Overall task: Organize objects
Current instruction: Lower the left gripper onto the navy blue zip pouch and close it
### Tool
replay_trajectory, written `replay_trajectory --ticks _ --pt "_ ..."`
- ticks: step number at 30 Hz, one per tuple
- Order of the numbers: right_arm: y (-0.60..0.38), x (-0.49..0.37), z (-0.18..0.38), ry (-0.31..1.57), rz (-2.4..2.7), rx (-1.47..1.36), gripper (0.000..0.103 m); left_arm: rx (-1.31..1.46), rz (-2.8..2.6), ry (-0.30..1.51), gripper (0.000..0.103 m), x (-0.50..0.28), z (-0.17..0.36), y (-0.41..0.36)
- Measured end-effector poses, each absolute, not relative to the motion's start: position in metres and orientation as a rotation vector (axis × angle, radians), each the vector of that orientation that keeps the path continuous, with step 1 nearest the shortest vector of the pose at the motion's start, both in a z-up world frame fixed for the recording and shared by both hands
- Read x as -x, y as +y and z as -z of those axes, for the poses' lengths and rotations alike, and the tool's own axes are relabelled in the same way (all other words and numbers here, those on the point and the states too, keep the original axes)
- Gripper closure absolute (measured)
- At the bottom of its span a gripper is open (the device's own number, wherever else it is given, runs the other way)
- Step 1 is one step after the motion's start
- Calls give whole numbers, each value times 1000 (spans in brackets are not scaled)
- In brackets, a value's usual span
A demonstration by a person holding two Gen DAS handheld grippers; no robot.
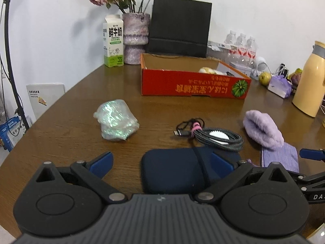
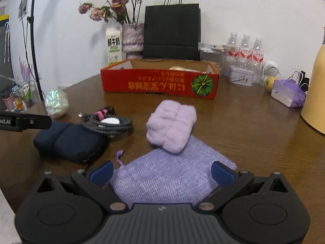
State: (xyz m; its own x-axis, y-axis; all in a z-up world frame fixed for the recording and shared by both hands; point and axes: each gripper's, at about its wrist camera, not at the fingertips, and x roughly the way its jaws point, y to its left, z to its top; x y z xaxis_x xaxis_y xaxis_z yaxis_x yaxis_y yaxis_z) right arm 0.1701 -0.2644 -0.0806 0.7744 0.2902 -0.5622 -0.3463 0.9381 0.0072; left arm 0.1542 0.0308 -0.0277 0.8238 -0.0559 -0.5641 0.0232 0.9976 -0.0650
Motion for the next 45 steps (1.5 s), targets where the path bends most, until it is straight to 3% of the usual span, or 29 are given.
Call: replay_trajectory --ticks 11,28,36,40,41,43,45 --pt "-262 -188 89 705 -379 112 0 35 57 629 0 -157 31 20" --pt "-268 -187 92 685 -435 133 0 37 -61 657 0 -199 40 31" --pt "-268 -188 92 685 -436 134 0 -27 -1 644 43 -178 41 25" --pt "-268 -188 92 684 -434 135 0 -45 55 668 52 -164 36 17" --pt "-268 -188 92 684 -434 135 0 -42 71 671 51 -161 35 17" --pt "-267 -187 91 683 -434 136 0 -32 97 667 39 -159 32 17" --pt "-268 -186 91 681 -438 141 0 -23 83 649 11 -161 30 19"
